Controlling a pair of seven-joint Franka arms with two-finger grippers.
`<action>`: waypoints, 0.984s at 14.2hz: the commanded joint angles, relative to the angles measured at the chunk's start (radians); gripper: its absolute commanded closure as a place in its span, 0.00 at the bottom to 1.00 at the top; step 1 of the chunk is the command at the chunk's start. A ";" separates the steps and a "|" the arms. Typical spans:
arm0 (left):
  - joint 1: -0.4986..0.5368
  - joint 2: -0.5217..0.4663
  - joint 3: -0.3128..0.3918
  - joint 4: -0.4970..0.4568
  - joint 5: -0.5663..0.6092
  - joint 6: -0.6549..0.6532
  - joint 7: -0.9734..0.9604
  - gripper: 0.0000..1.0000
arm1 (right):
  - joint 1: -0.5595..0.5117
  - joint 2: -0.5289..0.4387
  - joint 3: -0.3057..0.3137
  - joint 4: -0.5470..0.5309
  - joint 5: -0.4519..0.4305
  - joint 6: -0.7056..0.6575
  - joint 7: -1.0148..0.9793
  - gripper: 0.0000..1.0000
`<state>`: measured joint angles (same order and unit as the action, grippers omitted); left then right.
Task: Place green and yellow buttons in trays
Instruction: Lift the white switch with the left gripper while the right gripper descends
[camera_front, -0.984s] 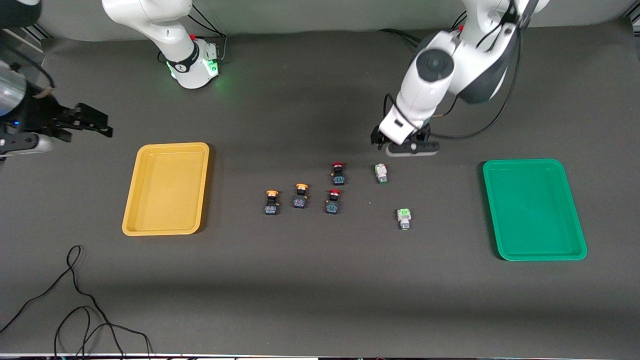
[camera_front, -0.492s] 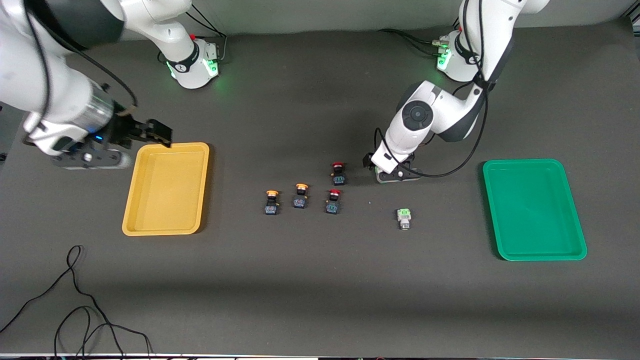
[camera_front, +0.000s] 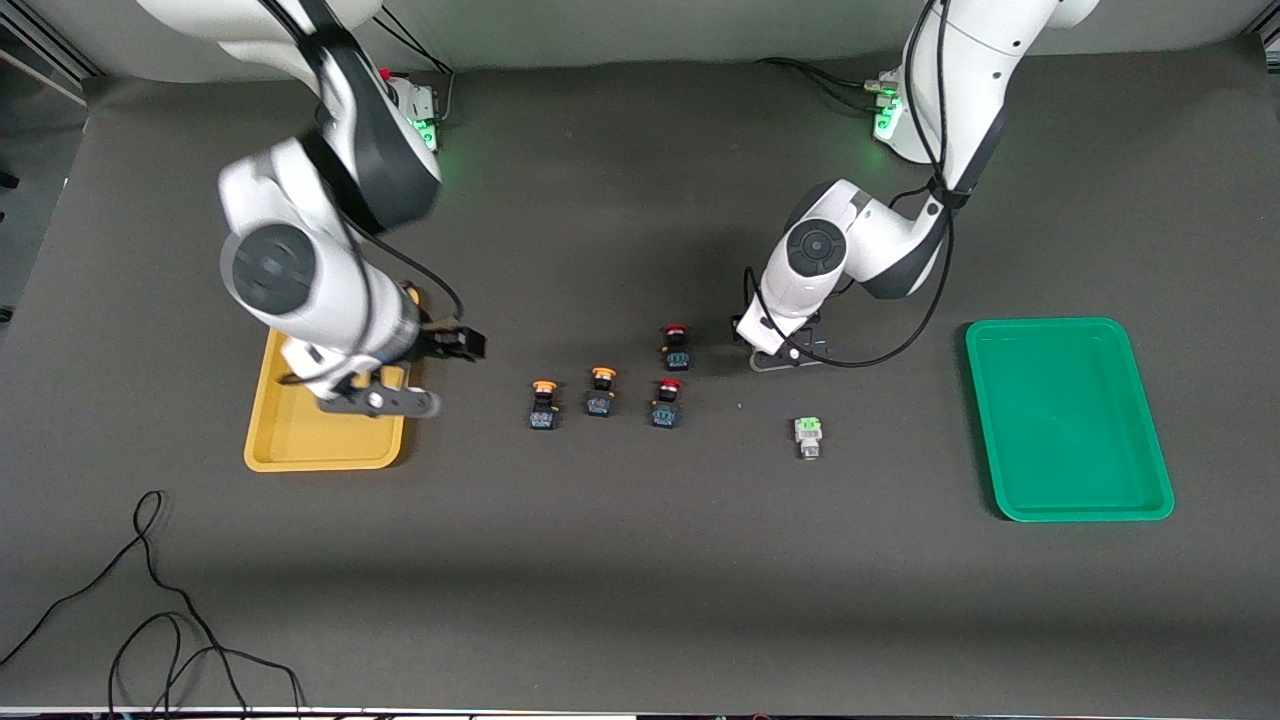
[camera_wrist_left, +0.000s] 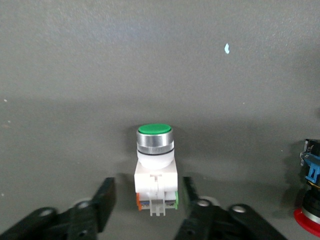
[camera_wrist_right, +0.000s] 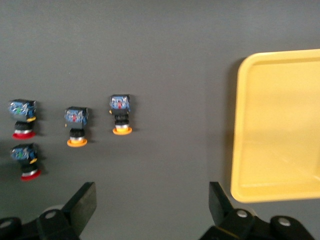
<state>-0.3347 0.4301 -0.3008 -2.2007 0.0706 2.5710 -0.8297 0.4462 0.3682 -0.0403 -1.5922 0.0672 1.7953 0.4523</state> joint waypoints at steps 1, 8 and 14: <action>-0.021 0.002 0.014 0.022 0.021 -0.014 -0.052 0.95 | 0.011 0.069 -0.007 -0.023 0.019 0.100 0.019 0.00; 0.107 -0.183 0.015 0.341 -0.131 -0.585 0.094 1.00 | 0.065 0.245 -0.007 -0.025 0.043 0.288 0.054 0.00; 0.504 -0.272 0.022 0.400 -0.132 -0.819 0.579 1.00 | 0.101 0.347 -0.009 -0.040 0.043 0.419 0.066 0.00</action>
<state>0.0523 0.1575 -0.2722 -1.7926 -0.0691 1.7722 -0.4141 0.5282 0.6868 -0.0394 -1.6268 0.0976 2.1632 0.4900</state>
